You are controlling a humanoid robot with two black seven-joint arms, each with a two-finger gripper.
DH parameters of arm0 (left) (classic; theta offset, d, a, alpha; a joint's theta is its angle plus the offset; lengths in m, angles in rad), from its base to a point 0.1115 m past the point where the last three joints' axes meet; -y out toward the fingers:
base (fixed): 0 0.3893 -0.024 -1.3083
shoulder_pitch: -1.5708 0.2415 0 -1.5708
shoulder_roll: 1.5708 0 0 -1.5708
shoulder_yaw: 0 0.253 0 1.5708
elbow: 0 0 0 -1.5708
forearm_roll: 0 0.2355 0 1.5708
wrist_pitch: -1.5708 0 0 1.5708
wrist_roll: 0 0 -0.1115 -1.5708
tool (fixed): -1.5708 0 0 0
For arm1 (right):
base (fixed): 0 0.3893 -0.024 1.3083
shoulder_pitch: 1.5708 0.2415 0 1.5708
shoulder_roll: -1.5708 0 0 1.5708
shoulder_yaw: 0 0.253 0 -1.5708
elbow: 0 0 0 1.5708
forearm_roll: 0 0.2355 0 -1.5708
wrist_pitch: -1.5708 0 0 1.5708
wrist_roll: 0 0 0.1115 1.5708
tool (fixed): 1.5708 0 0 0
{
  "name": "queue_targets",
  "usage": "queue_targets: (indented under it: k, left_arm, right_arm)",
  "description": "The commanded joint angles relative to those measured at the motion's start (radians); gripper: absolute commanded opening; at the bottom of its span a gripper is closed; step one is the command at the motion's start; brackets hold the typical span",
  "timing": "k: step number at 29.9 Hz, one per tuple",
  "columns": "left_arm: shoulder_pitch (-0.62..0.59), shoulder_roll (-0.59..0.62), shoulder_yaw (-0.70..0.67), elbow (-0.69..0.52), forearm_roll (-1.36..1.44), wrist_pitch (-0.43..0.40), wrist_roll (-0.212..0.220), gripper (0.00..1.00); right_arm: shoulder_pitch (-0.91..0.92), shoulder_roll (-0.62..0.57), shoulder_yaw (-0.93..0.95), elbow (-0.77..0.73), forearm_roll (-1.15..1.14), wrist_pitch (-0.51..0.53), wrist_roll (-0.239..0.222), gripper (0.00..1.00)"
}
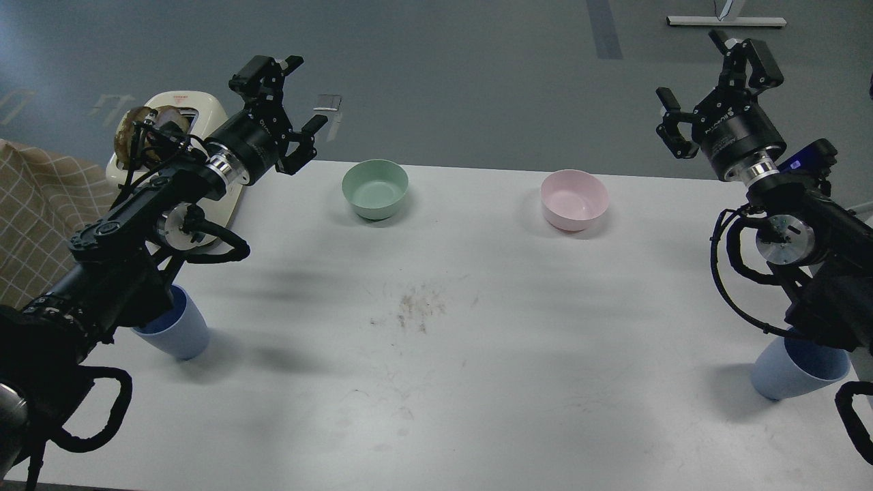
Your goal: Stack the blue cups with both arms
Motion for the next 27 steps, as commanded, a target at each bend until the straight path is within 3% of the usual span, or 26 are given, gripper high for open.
queue_targets:
  k: [1,16,19,22,27]
  left_arm:
    - [0.001,0.001,0.000,-0.002,-0.003,0.000,-0.001,0.98]
    - [0.003,-0.019,-0.019,0.004,-0.164,0.000,-0.002,0.98]
    - [0.001,-0.019,-0.021,0.004,-0.167,0.000,-0.020,0.98]
    - [0.003,-0.014,-0.018,0.003,-0.173,0.000,-0.086,0.98]
    - [0.003,-0.011,-0.015,-0.002,-0.173,0.000,-0.087,0.98]
  right_arm:
    - [0.001,-0.001,0.000,0.004,0.002,0.000,0.000,1.00]
    - [-0.002,0.002,0.017,-0.002,0.003,0.000,0.000,1.00]
    - [0.001,0.005,0.020,-0.001,0.002,0.000,0.000,1.00]
    - [0.004,0.003,0.018,-0.002,0.002,0.000,0.000,1.00]
    - [0.005,0.006,0.014,-0.004,0.003,0.000,0.000,1.00]
